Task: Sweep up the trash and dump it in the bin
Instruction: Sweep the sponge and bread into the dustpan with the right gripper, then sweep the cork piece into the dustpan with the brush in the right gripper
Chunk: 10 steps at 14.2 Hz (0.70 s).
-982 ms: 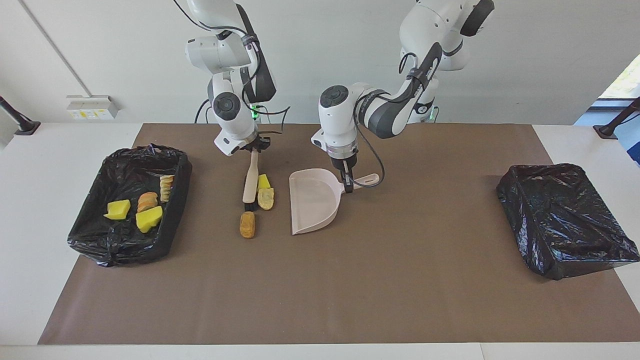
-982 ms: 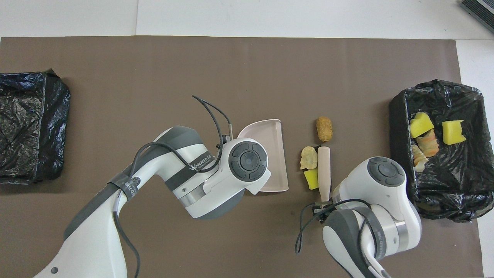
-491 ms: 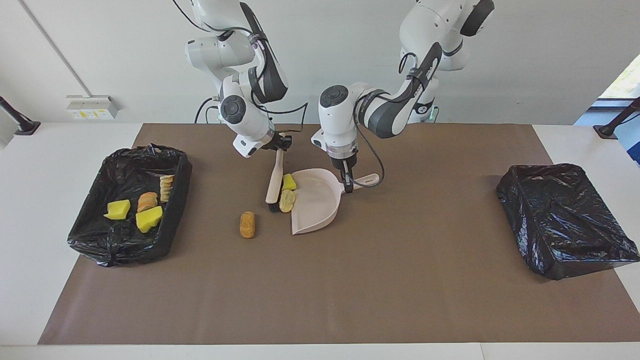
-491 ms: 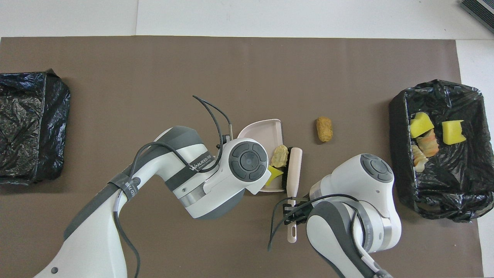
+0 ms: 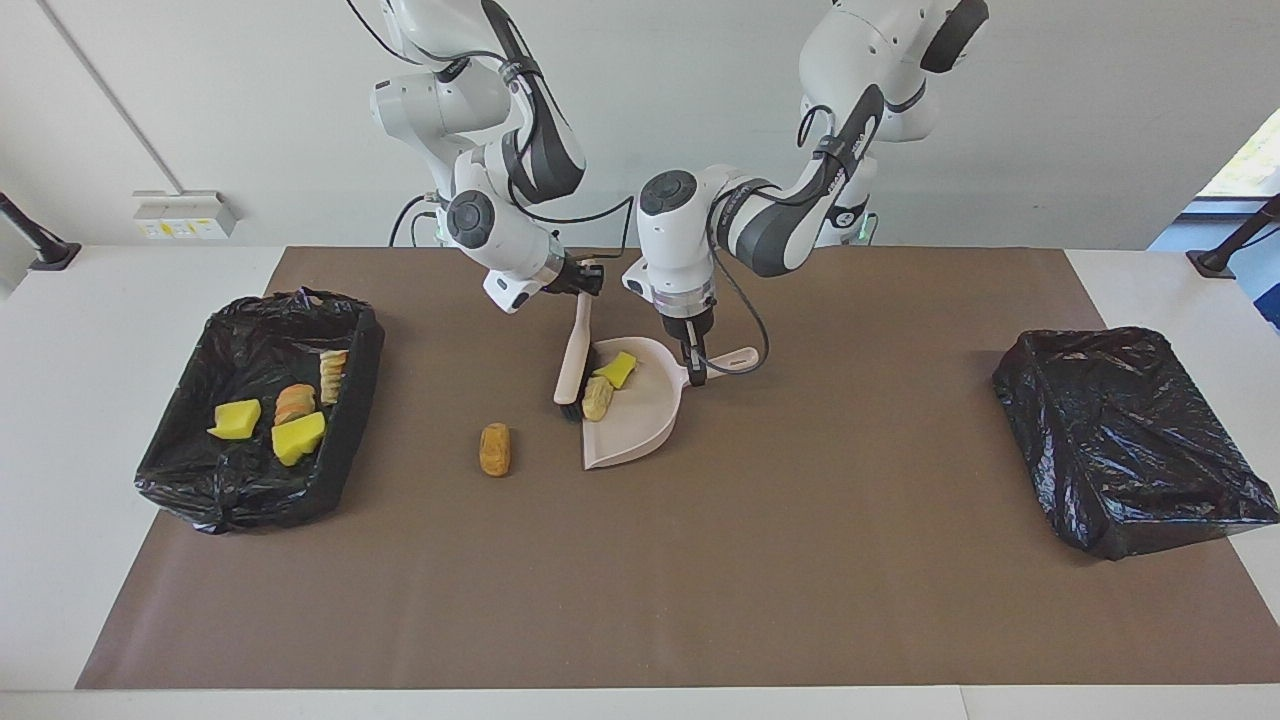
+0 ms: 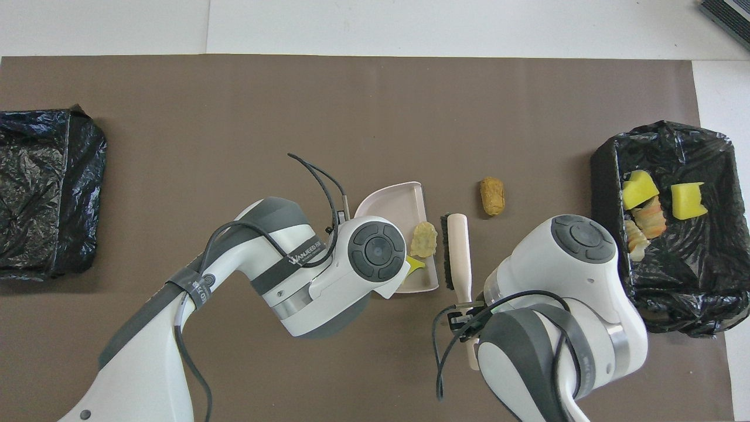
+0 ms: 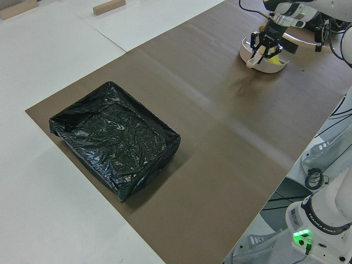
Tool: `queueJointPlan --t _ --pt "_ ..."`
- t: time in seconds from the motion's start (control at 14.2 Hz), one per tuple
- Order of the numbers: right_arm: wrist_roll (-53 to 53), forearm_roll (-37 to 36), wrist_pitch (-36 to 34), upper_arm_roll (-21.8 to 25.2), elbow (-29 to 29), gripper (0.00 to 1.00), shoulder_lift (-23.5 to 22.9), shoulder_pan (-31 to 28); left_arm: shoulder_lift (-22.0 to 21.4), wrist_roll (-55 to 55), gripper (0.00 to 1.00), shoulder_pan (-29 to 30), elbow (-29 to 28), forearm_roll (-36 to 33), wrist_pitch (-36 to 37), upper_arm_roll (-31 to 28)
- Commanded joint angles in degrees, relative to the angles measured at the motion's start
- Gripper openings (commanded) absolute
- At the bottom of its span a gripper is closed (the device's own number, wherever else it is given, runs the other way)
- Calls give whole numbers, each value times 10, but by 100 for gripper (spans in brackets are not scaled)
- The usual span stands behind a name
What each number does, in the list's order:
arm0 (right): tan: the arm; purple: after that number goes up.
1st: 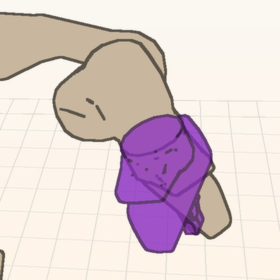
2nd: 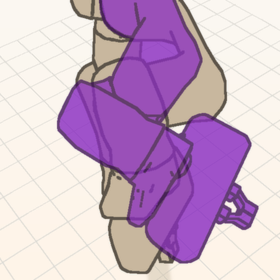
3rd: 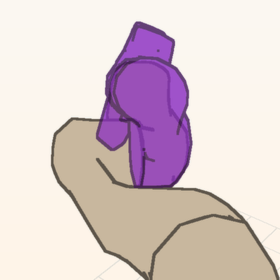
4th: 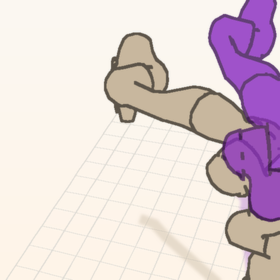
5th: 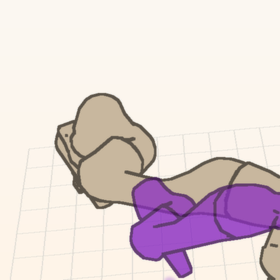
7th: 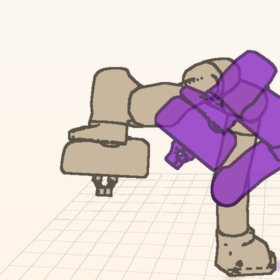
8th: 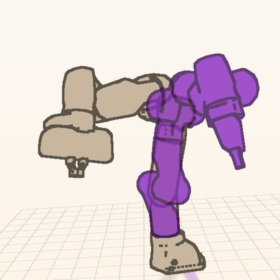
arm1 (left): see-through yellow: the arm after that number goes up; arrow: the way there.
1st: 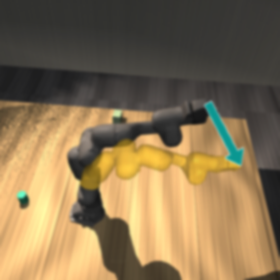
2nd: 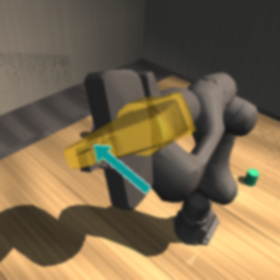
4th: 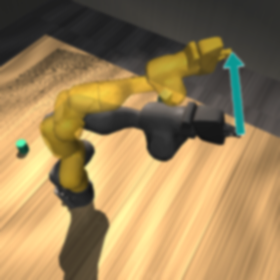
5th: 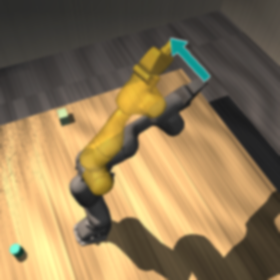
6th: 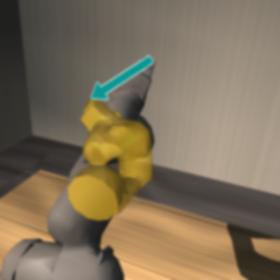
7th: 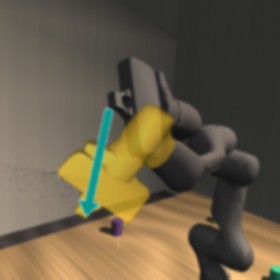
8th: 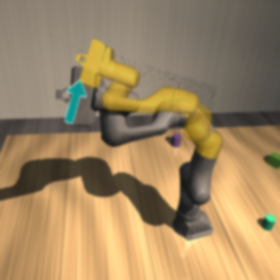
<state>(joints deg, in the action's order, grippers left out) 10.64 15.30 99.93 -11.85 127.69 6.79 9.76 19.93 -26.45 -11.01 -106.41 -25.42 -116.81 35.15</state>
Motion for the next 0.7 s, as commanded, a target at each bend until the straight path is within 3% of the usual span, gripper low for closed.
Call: queueJointPlan --t 0.0,0.21,0.35,0.63 --pt "-46 -127 -25 -6 -17 0 8 -7 -29 40 0 -2 -33 -8 2 -4" --pt "-140 -250 35 -4 -17 0 -5 -35 -29 59 0 -1 -32 -6 6 -4" --pt "-179 -328 85 -4 -24 0 -40 -72 -29 65 0 -1 -32 -6 10 -5" --pt "-180 -381 127 -3 -58 0 -109 -107 -32 68 0 -2 -31 -6 34 -4"
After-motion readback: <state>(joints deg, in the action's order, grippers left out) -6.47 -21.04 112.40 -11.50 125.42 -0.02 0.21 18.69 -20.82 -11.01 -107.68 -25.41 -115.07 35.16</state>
